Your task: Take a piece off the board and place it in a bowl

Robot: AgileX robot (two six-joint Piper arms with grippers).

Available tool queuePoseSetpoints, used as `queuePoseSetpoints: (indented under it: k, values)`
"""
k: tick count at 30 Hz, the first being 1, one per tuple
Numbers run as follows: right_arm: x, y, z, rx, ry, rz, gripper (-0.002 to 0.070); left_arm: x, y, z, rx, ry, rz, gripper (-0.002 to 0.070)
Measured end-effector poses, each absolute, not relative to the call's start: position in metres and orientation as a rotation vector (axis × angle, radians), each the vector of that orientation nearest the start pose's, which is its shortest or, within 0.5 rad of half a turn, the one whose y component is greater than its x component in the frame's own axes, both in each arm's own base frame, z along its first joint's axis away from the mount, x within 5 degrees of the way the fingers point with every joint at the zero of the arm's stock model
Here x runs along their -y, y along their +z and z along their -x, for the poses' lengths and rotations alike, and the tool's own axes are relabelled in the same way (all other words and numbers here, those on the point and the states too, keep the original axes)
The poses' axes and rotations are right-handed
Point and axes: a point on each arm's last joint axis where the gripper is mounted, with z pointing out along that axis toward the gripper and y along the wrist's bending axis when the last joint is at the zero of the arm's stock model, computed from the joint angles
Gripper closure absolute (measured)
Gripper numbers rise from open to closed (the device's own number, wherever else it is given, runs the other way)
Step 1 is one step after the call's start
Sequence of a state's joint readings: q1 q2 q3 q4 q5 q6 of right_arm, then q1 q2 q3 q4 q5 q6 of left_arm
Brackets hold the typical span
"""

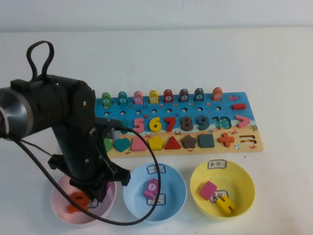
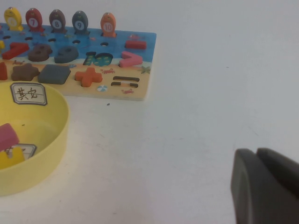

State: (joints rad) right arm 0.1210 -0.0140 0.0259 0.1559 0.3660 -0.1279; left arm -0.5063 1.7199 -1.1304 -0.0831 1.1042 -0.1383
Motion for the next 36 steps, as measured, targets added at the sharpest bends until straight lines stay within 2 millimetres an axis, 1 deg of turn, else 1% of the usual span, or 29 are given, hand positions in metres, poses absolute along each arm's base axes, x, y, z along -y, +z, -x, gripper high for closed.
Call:
queuePoseSetpoints:
  k: [4,8,10,12,16,18,22,25,26,28,30,32,34,35,36]
  values:
    - [-0.011,0.173,-0.052,-1.855,0.148,0.134,0.0694,0.156,0.204,-0.268,-3.13,-0.099,-0.521,0.0627]
    - [-0.011,0.173,-0.052,-1.855,0.148,0.134,0.0694,0.156,0.204,-0.268,-3.113,-0.102,-0.577,0.0626]
    - [-0.011,0.173,-0.052,-1.855,0.148,0.134,0.0694,0.156,0.204,-0.268,-3.109,-0.103,-0.596,0.0612]
    - [-0.011,0.173,-0.052,-1.855,0.148,0.134,0.0694,0.156,0.203,-0.268,-3.105,-0.102,-0.621,0.0579]
    - [-0.011,0.173,-0.052,-1.855,0.148,0.134,0.0694,0.157,0.204,-0.268,-3.106,-0.127,-0.63,0.0449]
    - [-0.011,0.173,-0.052,-1.855,0.148,0.134,0.0694,0.158,0.204,-0.268,-3.103,-0.141,-0.625,0.0406]
    - [-0.011,0.173,-0.052,-1.855,0.148,0.134,0.0694,0.158,0.206,-0.268,-3.091,-0.15,-0.621,0.0379]
    - [-0.011,0.173,-0.052,-1.855,0.148,0.134,0.0694,0.155,0.22,-0.265,-3.04,-0.149,-0.625,0.0377]
    - [-0.011,0.173,-0.052,-1.855,0.148,0.134,0.0694,0.153,0.228,-0.263,-3.01,-0.148,-0.628,0.0384]
    - [-0.011,0.173,-0.052,-1.855,0.148,0.134,0.0694,0.148,0.249,-0.257,-2.933,-0.142,-0.635,0.0427]
    - [-0.011,0.173,-0.052,-1.855,0.148,0.134,0.0694,0.14,0.27,-0.248,-2.843,-0.139,-0.634,0.0516]
    - [-0.011,0.173,-0.052,-1.855,0.148,0.134,0.0694,0.133,0.286,-0.237,-2.752,-0.146,-0.627,0.0601]
    - [-0.011,0.173,-0.052,-1.855,0.148,0.134,0.0694,0.123,0.299,-0.221,-2.66,-0.162,-0.613,0.0643]
    - [-0.011,0.173,-0.052,-1.855,0.148,0.134,0.0694,0.118,0.299,-0.213,-2.637,-0.17,-0.608,0.0655]
    - [-0.011,0.173,-0.052,-1.855,0.148,0.134,0.0694,0.111,0.303,-0.202,-2.583,-0.175,-0.601,0.0663]
